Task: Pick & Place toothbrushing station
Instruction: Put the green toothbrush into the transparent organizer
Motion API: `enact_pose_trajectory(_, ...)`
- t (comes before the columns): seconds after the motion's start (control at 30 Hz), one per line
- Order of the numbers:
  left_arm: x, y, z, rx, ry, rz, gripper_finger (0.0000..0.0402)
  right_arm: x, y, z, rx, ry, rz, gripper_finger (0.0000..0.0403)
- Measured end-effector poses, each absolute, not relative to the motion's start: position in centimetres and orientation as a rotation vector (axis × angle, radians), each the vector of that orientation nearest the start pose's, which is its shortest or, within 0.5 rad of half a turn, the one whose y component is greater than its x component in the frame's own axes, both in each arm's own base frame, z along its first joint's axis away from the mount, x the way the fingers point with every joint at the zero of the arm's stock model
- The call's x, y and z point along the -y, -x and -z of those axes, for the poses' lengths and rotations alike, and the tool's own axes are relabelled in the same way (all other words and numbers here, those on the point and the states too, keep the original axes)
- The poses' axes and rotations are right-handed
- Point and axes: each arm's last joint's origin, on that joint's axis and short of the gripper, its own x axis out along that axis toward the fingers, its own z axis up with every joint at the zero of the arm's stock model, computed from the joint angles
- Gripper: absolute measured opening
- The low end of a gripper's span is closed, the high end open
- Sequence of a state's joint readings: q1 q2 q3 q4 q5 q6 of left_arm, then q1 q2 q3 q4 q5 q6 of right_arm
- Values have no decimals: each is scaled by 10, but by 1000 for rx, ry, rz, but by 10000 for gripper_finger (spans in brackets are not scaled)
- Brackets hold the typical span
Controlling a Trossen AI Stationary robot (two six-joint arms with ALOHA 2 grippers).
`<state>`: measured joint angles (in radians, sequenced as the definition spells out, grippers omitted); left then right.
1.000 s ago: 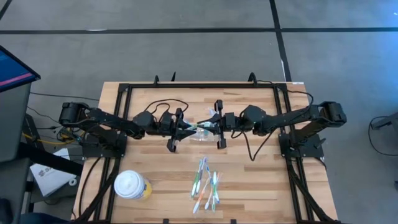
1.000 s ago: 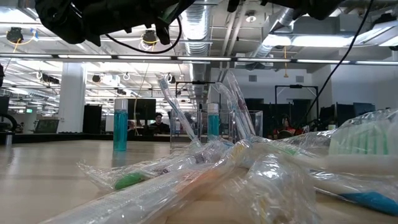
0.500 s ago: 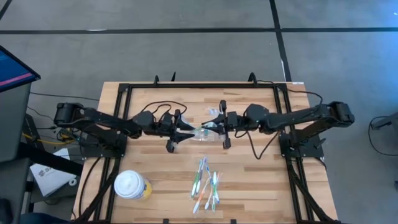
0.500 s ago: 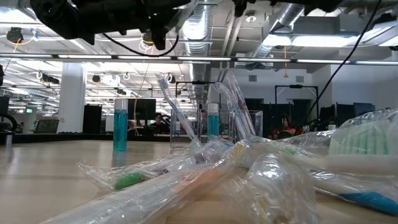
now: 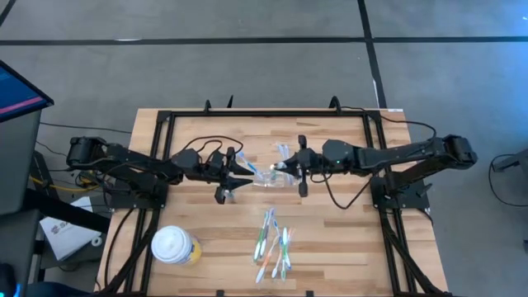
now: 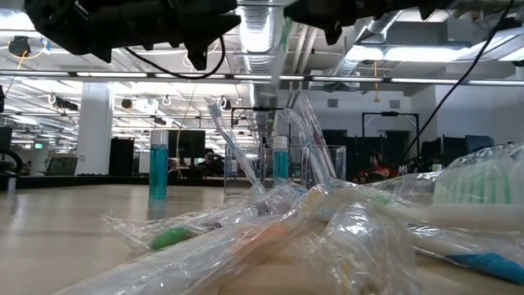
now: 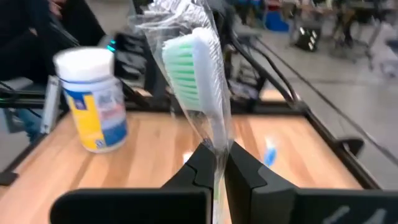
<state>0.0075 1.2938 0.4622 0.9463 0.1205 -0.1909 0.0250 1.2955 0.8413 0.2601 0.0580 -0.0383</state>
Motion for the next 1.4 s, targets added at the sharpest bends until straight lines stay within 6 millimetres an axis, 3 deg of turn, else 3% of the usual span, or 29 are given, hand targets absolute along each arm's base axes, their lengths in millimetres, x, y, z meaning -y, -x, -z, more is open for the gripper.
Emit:
enact_pose_trajectory(0.47,8,-253,-228,101,185,148,111,-3,-285,-277,-296,-9,84,5)
enact_pose_trajectory(0.83,8,-253,-228,101,185,148,111,0,-264,-286,-357,-47,127,5)
enact_pose_trajectory(1.17,8,-253,-228,101,185,148,111,4,-257,-262,-405,-77,157,5)
enact_pose_trajectory(1.4,8,-253,-228,101,185,148,111,12,-257,-262,-394,-84,187,5)
